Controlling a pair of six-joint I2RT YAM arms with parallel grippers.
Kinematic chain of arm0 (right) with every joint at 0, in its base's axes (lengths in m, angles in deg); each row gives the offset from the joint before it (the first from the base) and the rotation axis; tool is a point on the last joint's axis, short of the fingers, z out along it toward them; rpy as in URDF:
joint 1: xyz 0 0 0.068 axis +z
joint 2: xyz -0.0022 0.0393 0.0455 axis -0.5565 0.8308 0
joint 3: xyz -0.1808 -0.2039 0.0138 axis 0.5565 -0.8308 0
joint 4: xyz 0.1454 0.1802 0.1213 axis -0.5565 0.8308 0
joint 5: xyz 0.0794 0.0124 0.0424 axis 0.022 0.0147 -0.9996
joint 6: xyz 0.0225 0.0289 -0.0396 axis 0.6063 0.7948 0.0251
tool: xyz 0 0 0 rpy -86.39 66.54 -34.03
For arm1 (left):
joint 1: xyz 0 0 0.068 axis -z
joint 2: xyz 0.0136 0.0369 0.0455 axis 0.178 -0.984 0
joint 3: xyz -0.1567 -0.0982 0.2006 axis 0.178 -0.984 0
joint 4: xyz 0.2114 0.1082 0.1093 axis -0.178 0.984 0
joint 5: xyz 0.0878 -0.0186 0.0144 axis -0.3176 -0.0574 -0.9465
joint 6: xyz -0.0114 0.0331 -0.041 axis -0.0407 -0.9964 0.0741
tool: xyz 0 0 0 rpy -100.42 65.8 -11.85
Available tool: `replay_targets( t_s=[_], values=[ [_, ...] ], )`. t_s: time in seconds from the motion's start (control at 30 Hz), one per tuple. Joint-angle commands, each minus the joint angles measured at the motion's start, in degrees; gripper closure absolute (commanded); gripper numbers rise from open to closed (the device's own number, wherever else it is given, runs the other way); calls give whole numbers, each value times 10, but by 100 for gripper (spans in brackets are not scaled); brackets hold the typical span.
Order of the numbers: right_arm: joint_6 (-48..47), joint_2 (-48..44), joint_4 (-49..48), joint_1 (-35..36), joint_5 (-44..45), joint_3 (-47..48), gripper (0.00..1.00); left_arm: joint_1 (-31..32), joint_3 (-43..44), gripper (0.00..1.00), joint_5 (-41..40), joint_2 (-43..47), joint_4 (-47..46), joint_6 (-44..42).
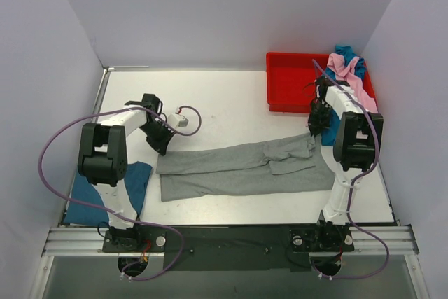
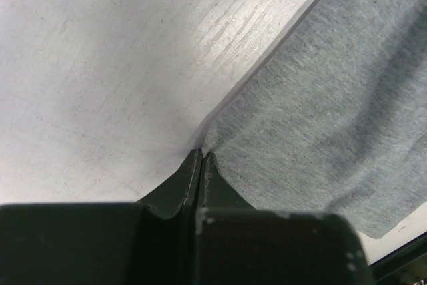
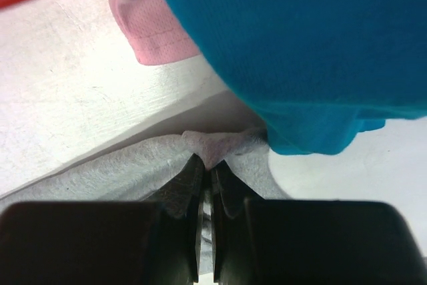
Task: Fold and stack the t-shirts
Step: Rotate the tshirt 45 degrees
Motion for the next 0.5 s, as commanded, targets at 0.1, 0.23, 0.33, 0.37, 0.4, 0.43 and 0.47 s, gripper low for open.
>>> replay_targets(
  t_s=[0.1, 0.23, 0.33, 0.37, 0.4, 0.43, 0.47],
  values=[
    [-34, 12, 24, 29, 12, 56, 100, -14, -24, 100, 11, 35, 22, 8],
    [-51, 8, 16, 78, 8, 52, 100, -13, -74, 100, 20, 78, 56, -2],
    [-56, 18, 11, 101, -10, 65, 100, -9, -103, 100, 20, 99, 93, -22],
    [-56, 26, 12, 114, -12, 71, 100, -5, -120, 100, 10, 111, 98, -36],
    [-56, 32, 11, 121, -12, 85, 100, -2, -130, 100, 3, 116, 108, -43],
    [-56, 42, 12, 133, -14, 95, 100, -1, -145, 100, -14, 123, 113, -55],
    [-56, 50, 12, 140, -18, 115, 100, -1, -153, 100, -24, 127, 119, -61]
  ],
)
